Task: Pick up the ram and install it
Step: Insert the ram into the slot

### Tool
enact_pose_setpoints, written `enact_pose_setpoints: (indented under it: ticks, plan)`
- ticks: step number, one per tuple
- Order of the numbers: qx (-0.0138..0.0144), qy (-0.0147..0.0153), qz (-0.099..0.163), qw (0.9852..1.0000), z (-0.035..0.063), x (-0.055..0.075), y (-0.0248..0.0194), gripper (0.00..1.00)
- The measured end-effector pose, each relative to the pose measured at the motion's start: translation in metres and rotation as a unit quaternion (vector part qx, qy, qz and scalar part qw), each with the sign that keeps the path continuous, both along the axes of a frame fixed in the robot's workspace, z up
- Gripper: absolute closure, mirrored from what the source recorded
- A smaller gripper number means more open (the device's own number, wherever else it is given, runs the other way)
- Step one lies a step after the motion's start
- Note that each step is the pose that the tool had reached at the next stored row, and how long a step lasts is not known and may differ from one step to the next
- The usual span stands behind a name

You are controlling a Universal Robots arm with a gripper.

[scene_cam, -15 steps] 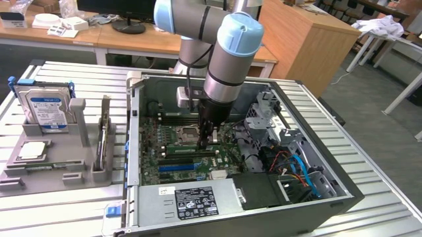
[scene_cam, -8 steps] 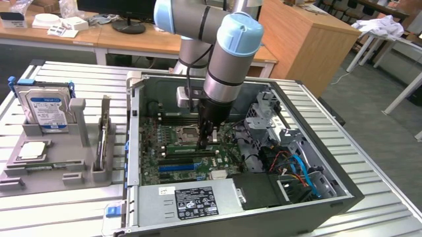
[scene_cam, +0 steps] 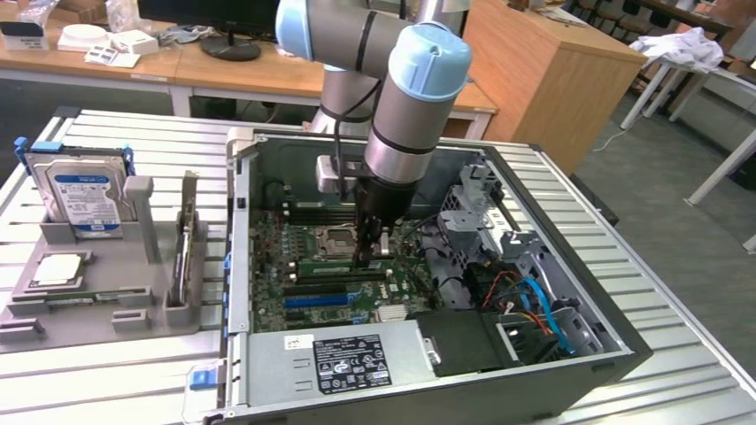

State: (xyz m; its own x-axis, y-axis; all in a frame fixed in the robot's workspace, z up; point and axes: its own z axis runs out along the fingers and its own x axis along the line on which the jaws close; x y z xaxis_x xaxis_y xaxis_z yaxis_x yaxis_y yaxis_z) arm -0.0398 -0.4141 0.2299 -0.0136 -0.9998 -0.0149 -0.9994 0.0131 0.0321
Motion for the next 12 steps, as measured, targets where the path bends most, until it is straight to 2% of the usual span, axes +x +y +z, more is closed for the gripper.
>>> enact_pose_setpoints:
  ticks: [12]
  plan:
    - [0.0, 0.0, 0.0, 1.0, -0.0013, 0.0, 0.0, 0.88]
